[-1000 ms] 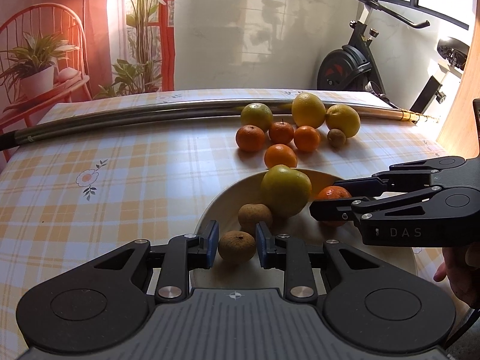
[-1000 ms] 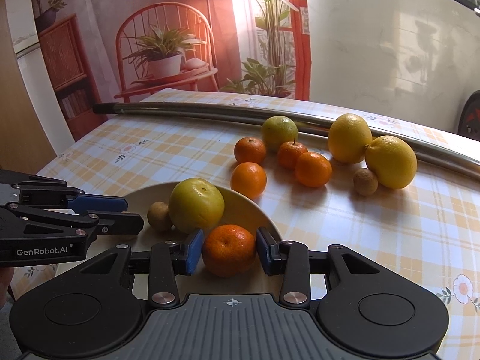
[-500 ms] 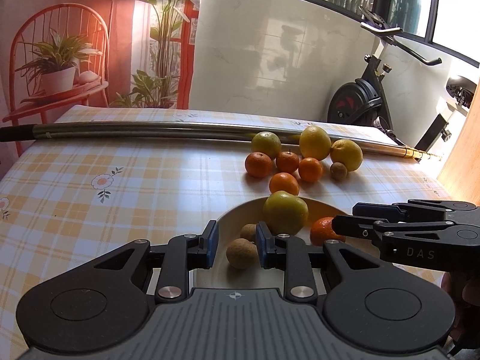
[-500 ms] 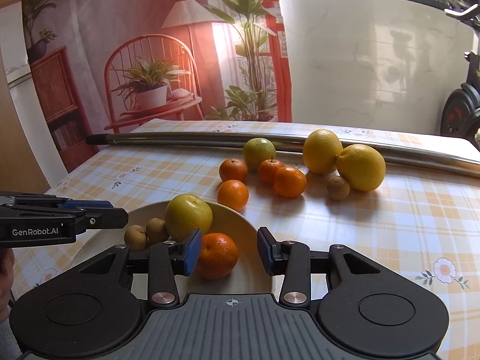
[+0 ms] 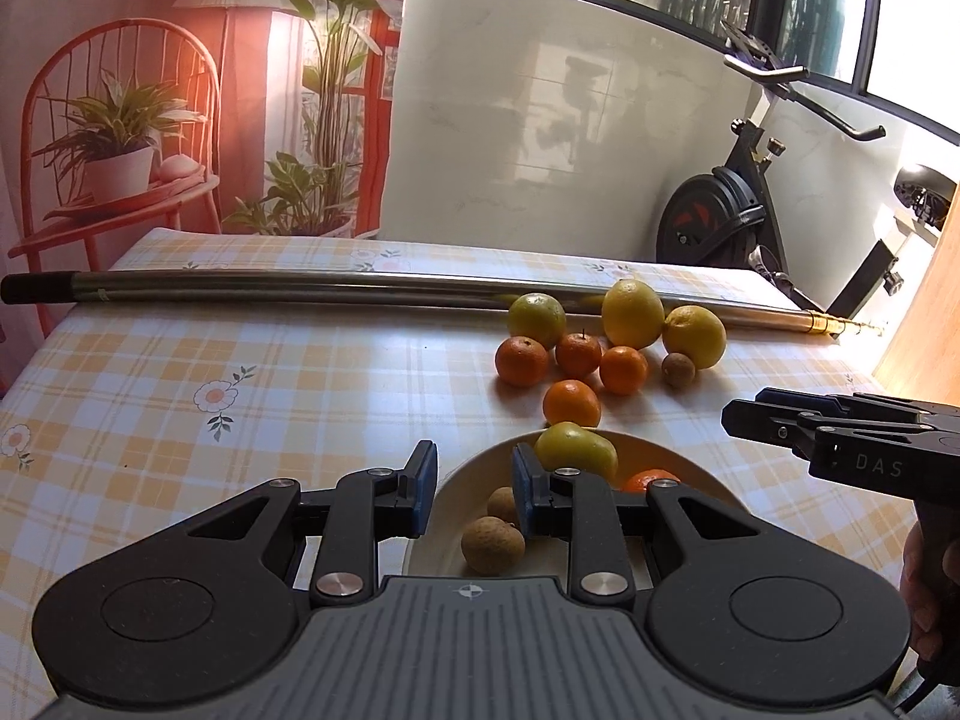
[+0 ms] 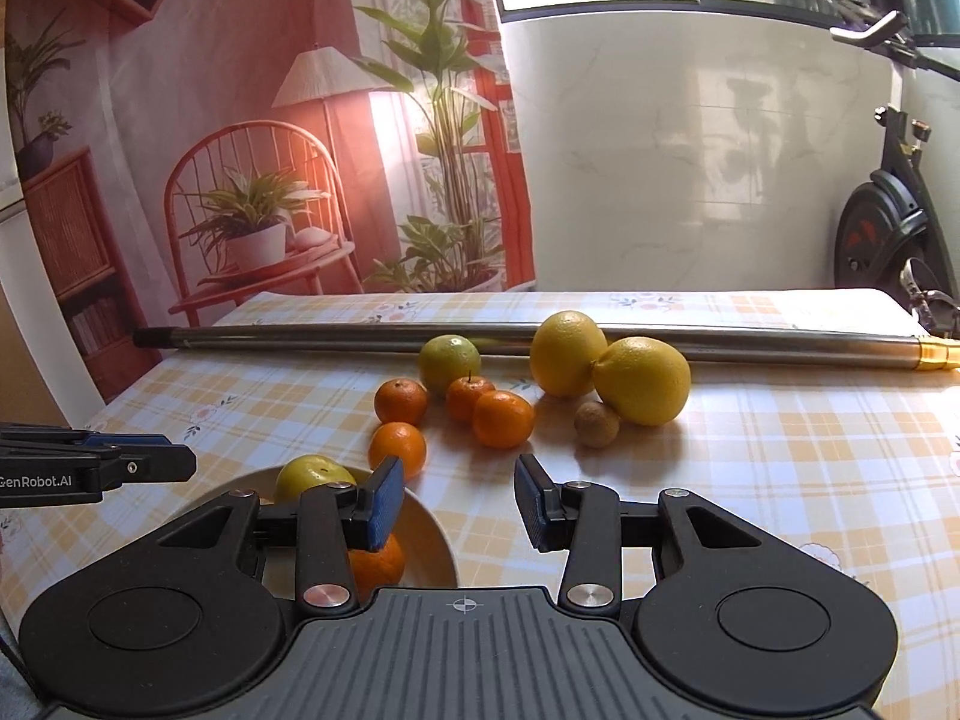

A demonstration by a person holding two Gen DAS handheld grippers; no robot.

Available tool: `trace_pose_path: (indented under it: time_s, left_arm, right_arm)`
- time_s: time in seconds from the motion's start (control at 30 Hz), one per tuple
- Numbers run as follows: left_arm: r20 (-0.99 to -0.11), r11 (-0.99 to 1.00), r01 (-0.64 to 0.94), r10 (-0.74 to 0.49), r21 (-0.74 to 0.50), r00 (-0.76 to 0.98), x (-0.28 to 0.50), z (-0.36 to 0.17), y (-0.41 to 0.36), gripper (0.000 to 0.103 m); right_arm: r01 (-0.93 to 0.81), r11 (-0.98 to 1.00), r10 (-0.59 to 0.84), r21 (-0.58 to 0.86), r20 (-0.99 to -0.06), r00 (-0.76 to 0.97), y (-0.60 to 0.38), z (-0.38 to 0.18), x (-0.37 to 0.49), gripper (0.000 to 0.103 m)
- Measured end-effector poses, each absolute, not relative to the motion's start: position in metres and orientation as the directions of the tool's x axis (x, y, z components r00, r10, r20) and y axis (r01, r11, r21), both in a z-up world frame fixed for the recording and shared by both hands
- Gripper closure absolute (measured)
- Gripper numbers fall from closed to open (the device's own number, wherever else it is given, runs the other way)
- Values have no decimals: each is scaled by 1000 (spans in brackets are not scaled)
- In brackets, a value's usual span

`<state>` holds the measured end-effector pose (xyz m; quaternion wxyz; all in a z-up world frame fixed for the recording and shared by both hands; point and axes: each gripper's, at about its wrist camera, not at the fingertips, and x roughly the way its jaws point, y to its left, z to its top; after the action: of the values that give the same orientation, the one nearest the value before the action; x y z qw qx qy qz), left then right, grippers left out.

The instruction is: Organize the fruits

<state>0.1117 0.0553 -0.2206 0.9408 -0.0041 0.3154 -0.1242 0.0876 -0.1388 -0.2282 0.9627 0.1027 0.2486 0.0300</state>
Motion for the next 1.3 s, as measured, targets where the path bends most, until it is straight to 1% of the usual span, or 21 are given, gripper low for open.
trace_pose_path:
  time_s: [0.07,0.23,0.43,0.53,0.7,0.9,1.0,1.1,1.3]
  left_arm:
    - [-582,970,229,-232,-79,780,116,-213,57,75]
    - [-556,968,216,-250,-127,792,133,-189,67,75]
    - [-525,968,198,-251,-155,813,153,-167,73,75]
    - [-515,972,190,-233,-135,825,162,-164,72,75]
    - [-519,978,173,-207,-115,829,177,-161,75,74]
    - [-564,975,196,-221,-105,795,197,-170,67,74]
    - [-603,962,249,-263,-110,753,211,-182,54,73]
    - [-645,932,334,-342,-140,683,225,-199,39,72]
    - [-714,907,404,-363,-122,598,241,-233,16,72]
  right_arm:
    - [-1,979,98,204,-466,880,-143,-224,90,65]
    - [14,984,66,175,-441,895,-154,-211,97,65]
    - [35,990,22,133,-407,913,-170,-196,109,65]
    - [73,992,-25,105,-402,915,-179,-195,116,64]
    - [112,987,-54,117,-413,909,-196,-197,127,64]
    - [110,987,-51,113,-435,899,-205,-208,138,61]
    - [111,986,-45,121,-452,891,-207,-213,144,61]
    - [112,986,-41,126,-465,884,-209,-217,149,61]
    - [104,986,-27,133,-484,875,-211,-222,157,61]
